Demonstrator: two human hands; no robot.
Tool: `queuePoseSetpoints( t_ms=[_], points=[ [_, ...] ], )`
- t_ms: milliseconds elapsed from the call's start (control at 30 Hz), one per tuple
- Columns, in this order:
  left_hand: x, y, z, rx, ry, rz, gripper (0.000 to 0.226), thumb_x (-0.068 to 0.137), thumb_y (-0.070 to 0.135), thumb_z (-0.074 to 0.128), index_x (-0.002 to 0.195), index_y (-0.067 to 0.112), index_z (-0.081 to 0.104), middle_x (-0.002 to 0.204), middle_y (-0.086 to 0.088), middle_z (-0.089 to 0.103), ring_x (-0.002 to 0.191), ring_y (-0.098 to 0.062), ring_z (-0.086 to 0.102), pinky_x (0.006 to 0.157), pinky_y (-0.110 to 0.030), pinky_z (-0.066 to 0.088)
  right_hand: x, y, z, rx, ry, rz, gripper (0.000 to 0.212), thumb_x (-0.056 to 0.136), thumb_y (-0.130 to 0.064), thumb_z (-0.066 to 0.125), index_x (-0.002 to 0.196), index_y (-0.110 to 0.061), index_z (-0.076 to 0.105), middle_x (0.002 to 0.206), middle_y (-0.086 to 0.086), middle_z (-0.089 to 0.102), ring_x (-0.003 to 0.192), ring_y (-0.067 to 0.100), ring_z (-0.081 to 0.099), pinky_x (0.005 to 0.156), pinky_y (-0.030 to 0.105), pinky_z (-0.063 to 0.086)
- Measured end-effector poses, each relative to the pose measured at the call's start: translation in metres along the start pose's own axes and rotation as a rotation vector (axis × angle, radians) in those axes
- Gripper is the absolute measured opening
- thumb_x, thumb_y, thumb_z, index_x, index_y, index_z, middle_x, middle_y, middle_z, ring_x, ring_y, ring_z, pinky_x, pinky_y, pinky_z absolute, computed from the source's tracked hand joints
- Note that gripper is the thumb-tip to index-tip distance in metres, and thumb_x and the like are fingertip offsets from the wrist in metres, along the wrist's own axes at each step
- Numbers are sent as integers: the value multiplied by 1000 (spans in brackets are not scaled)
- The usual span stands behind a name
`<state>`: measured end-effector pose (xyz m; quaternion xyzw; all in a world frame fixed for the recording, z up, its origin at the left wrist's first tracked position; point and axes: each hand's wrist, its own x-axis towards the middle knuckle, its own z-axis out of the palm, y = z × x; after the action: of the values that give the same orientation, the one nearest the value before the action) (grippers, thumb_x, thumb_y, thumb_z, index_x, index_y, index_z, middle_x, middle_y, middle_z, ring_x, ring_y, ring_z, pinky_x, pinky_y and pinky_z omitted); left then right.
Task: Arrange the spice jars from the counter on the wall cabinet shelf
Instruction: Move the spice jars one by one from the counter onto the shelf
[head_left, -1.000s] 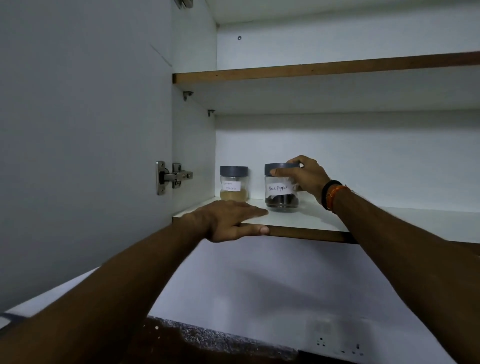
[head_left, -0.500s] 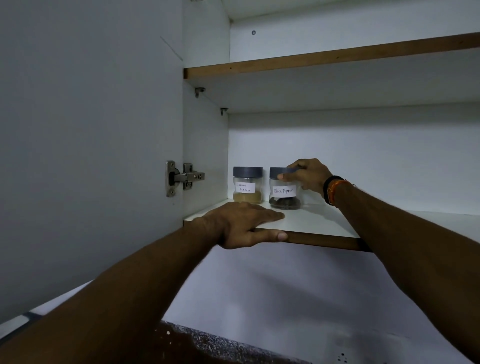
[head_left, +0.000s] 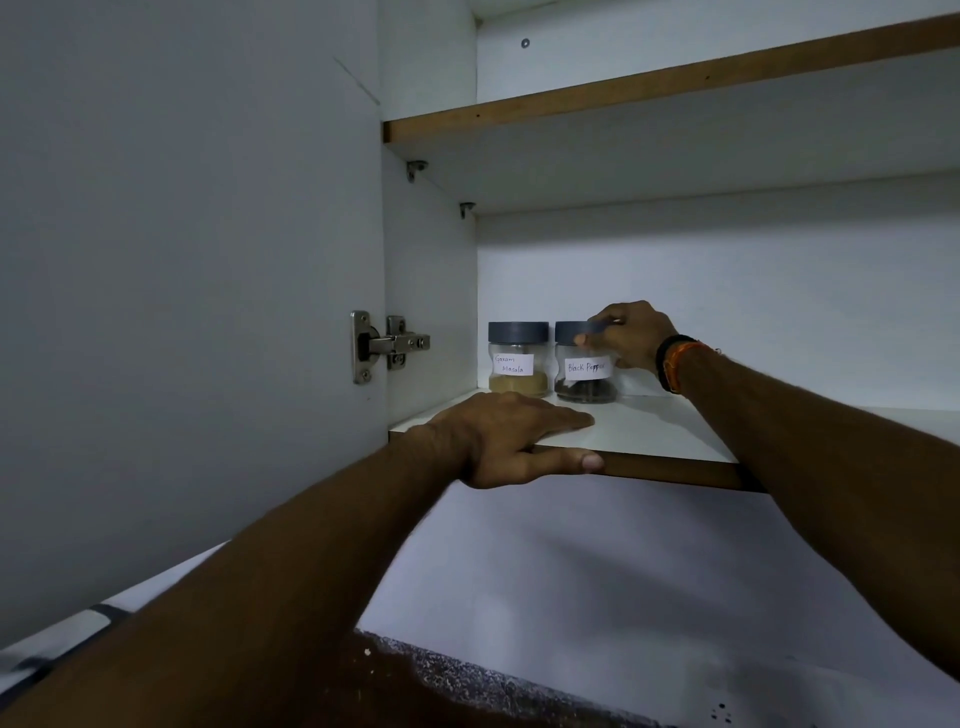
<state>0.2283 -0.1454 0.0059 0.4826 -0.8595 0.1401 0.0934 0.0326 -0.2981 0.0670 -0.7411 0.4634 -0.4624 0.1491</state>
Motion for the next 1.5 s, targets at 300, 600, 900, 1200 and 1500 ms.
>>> queuePoseSetpoints(
  t_ms=[300,600,900,1200,1500],
  points=[
    [0,1,0,9,-12,-21,81,85,83,19,151,39,35,153,7,47,140,-17,43,114,-44,37,1,3,6,-21,39,-17,43,83,-31,80,120,-13,69,125,9,67,114,28,60,100,42,52],
    [1,-1,2,-17,-15,-15,85,81,86,18,151,40,35,154,8,46,141,-17,42,114,-43,36,-11,6,2,-50,139,-11,63,85,-45,74,139,-18,55,148,12,48,134,33,47,110,39,40],
    [-1,5,-1,-144,-64,-67,72,89,78,34,151,41,35,160,7,35,146,-18,32,119,-37,23,-66,-11,-16,-170,203,-53,44,91,-35,70,129,-16,64,136,15,55,123,33,55,102,37,45],
    [-15,29,5,-104,-33,-210,66,95,73,24,153,43,30,161,8,34,148,-22,31,119,-41,27,-148,-23,-44,-242,169,-6,32,88,-37,70,115,-22,69,130,8,59,117,24,57,90,27,39],
    [-42,86,31,-37,294,-127,50,103,30,41,153,26,34,155,0,43,140,-26,38,114,-46,21,-244,-29,-60,-322,184,-125,28,91,-32,67,116,-20,69,125,6,59,116,22,56,92,28,42]
  ],
)
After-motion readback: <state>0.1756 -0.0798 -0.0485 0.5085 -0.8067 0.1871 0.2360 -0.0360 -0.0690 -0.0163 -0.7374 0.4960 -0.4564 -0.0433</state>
